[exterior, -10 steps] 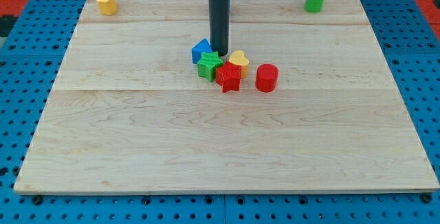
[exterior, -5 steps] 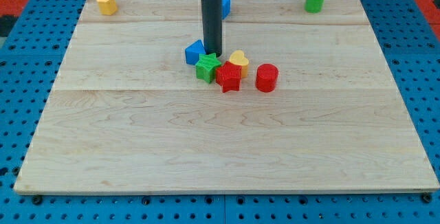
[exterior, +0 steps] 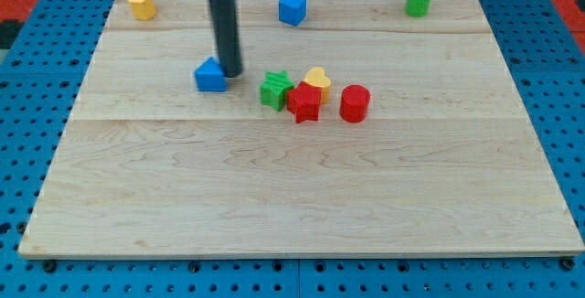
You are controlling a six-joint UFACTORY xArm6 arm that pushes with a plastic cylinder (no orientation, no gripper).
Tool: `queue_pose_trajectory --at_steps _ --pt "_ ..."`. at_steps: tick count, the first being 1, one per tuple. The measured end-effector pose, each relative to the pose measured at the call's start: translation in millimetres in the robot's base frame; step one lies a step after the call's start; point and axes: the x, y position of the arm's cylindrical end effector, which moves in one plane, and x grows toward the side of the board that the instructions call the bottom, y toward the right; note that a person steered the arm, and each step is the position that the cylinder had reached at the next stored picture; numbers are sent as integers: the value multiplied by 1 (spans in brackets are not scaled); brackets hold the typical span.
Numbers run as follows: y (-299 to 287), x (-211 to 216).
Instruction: Move the blue triangle to the left center of the board
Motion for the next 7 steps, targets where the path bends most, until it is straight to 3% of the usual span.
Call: queue_pose_trajectory --at_steps 4,7 --pt "-114 35" --pt "-95 31"
